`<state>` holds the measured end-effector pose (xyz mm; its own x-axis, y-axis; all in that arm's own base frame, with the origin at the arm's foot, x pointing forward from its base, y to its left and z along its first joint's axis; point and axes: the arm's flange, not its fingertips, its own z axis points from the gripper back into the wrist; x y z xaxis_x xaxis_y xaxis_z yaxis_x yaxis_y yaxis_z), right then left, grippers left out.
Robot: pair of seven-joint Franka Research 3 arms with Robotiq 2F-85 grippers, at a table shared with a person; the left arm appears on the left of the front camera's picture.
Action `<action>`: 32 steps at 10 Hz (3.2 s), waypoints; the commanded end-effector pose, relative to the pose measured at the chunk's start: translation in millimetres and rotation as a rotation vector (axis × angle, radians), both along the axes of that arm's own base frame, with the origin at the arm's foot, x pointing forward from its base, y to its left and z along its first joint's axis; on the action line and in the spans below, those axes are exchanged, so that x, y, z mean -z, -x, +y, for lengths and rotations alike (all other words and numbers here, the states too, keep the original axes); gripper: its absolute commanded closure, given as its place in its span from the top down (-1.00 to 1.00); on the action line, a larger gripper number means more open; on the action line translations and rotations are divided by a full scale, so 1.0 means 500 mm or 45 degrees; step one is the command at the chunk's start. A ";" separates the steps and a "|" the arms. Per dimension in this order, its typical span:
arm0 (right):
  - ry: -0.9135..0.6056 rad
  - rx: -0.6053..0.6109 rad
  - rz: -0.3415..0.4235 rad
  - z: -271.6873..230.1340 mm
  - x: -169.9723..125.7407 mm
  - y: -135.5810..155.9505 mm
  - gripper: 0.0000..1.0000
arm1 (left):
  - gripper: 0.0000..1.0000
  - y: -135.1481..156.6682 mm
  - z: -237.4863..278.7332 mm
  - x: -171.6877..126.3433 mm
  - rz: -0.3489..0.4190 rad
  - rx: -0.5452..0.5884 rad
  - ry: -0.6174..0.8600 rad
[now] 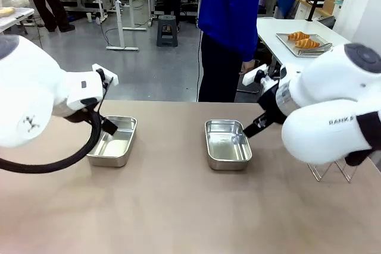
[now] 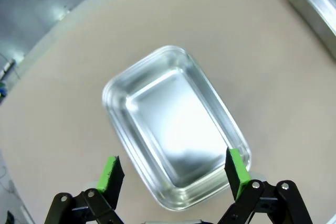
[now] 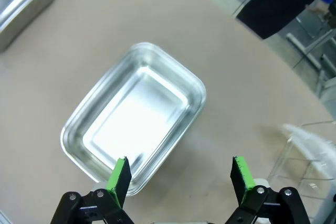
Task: Place the bread in airtight containers.
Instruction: Lift both Airtight Container.
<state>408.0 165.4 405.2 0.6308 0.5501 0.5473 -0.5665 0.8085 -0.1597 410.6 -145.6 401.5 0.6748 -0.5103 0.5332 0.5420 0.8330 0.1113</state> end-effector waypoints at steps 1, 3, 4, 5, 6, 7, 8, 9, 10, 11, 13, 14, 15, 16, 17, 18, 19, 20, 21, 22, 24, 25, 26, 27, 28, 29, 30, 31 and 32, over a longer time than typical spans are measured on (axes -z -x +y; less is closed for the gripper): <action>-0.082 0.019 -0.015 -0.038 -0.159 -0.028 1.00 | 1.00 -0.038 0.079 -0.159 0.048 0.084 0.134; -0.212 -0.041 0.001 -0.127 -0.267 -0.035 1.00 | 1.00 -0.045 0.172 -0.264 0.089 0.272 0.175; -0.270 -0.132 0.001 -0.208 -0.298 -0.038 1.00 | 1.00 -0.042 0.233 -0.298 0.110 0.411 0.179; -0.362 -0.229 -0.028 -0.315 -0.311 -0.032 1.00 | 1.00 -0.022 0.327 -0.328 0.069 0.554 0.224; -0.438 -0.289 -0.064 -0.405 -0.315 -0.018 1.00 | 1.00 -0.009 0.403 -0.348 0.014 0.675 0.286; -0.507 -0.334 -0.103 -0.475 -0.307 0.002 1.00 | 1.00 0.004 0.491 -0.357 -0.037 0.724 0.336; -0.573 -0.368 -0.138 -0.532 -0.295 0.023 1.00 | 1.00 0.023 0.541 -0.353 -0.080 0.742 0.374; -0.653 -0.387 -0.164 -0.585 -0.280 0.044 1.00 | 1.00 0.048 0.557 -0.337 -0.131 0.777 0.414; -0.689 -0.390 -0.176 -0.609 -0.264 0.060 1.00 | 1.00 0.073 0.562 -0.328 -0.186 0.779 0.453; -0.714 -0.396 -0.197 -0.627 -0.255 0.066 1.00 | 1.00 0.081 0.548 -0.311 -0.226 0.769 0.487; -0.753 -0.372 -0.189 -0.633 -0.237 0.067 1.00 | 1.00 0.078 0.532 -0.293 -0.233 0.769 0.526; -0.790 -0.180 -0.147 -0.640 -0.238 0.060 1.00 | 1.00 0.074 0.521 -0.296 -0.222 0.680 0.582; -0.754 -0.366 -0.184 -0.643 -0.238 0.083 1.00 | 1.00 0.082 0.555 -0.300 -0.210 0.749 0.512; -0.754 -0.366 -0.184 -0.643 -0.238 0.083 1.00 | 1.00 0.082 0.555 -0.300 -0.210 0.749 0.512; -0.754 -0.366 -0.184 -0.643 -0.238 0.083 1.00 | 1.00 0.082 0.555 -0.300 -0.210 0.749 0.512; -0.754 -0.366 -0.184 -0.643 -0.238 0.083 1.00 | 1.00 0.082 0.555 -0.300 -0.210 0.749 0.512; -0.754 -0.366 -0.184 -0.643 -0.238 0.083 1.00 | 1.00 0.082 0.555 -0.300 -0.210 0.749 0.512; -0.754 -0.366 -0.184 -0.643 -0.238 0.083 1.00 | 1.00 0.082 0.555 -0.300 -0.210 0.749 0.512; -0.754 -0.366 -0.184 -0.643 -0.238 0.083 1.00 | 1.00 0.082 0.555 -0.300 -0.210 0.749 0.512; -0.754 -0.366 -0.184 -0.643 -0.238 0.083 1.00 | 1.00 0.082 0.555 -0.300 -0.210 0.749 0.512; -0.754 -0.366 -0.184 -0.643 -0.238 0.083 1.00 | 1.00 0.082 0.555 -0.300 -0.210 0.749 0.512; -0.754 -0.366 -0.184 -0.643 -0.238 0.083 1.00 | 1.00 0.082 0.555 -0.300 -0.210 0.749 0.512; -0.754 -0.366 -0.184 -0.643 -0.238 0.083 1.00 | 1.00 0.082 0.555 -0.300 -0.210 0.749 0.512; -0.754 -0.366 -0.184 -0.643 -0.238 0.083 1.00 | 1.00 0.082 0.555 -0.300 -0.210 0.749 0.512; -0.754 -0.366 -0.184 -0.643 -0.238 0.083 1.00 | 1.00 0.082 0.555 -0.300 -0.210 0.749 0.512; -0.754 -0.366 -0.184 -0.643 -0.238 0.083 1.00 | 1.00 0.082 0.555 -0.300 -0.210 0.749 0.512; -0.754 -0.366 -0.184 -0.643 -0.238 0.083 1.00 | 1.00 0.082 0.555 -0.300 -0.210 0.749 0.512; -0.754 -0.366 -0.184 -0.643 -0.238 0.083 1.00 | 1.00 0.082 0.555 -0.300 -0.210 0.749 0.512; -0.754 -0.366 -0.184 -0.643 -0.238 0.083 1.00 | 1.00 0.082 0.555 -0.300 -0.210 0.749 0.512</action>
<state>361.3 -155.0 522.6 0.4362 0.2701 0.8583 -0.7644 0.6145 0.1951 368.5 130.7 550.2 0.2694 -0.5139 0.8145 0.9077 0.4181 -0.0365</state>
